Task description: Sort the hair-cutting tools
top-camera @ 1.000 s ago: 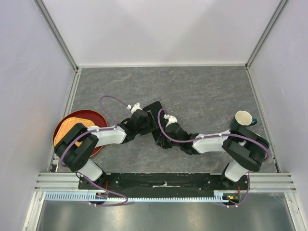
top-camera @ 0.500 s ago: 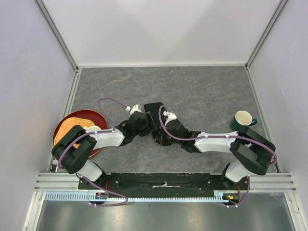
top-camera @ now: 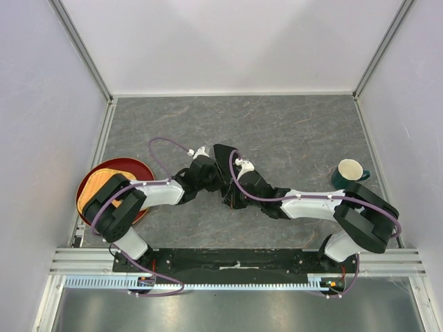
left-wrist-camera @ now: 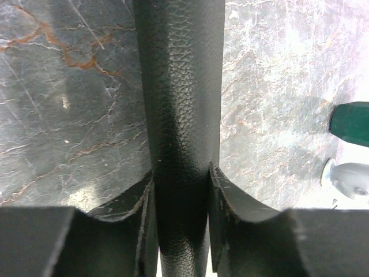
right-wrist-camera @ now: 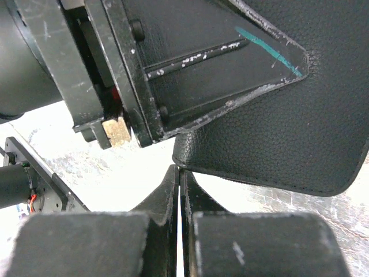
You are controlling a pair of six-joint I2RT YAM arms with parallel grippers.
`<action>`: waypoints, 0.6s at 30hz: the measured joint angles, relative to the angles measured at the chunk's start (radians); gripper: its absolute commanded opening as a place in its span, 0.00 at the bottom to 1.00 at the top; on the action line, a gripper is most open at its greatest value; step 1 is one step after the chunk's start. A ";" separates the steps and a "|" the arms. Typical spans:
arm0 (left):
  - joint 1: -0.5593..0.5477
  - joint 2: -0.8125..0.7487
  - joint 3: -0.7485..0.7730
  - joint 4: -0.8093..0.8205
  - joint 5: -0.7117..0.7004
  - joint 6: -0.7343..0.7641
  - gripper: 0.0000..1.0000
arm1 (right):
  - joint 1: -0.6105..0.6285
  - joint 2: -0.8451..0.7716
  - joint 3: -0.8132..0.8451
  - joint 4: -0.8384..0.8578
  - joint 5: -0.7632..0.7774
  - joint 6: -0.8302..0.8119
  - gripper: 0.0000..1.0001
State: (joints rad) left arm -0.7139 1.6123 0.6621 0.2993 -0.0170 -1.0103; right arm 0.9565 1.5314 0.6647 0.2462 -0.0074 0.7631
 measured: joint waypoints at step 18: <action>-0.016 0.039 0.173 -0.253 -0.034 0.001 0.25 | 0.024 -0.071 0.021 -0.201 0.075 0.002 0.00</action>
State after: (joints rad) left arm -0.7296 1.6516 0.8352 0.0463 -0.0513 -1.0092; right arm 0.9802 1.4601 0.6853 0.0448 0.0673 0.7647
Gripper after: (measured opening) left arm 0.392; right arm 0.007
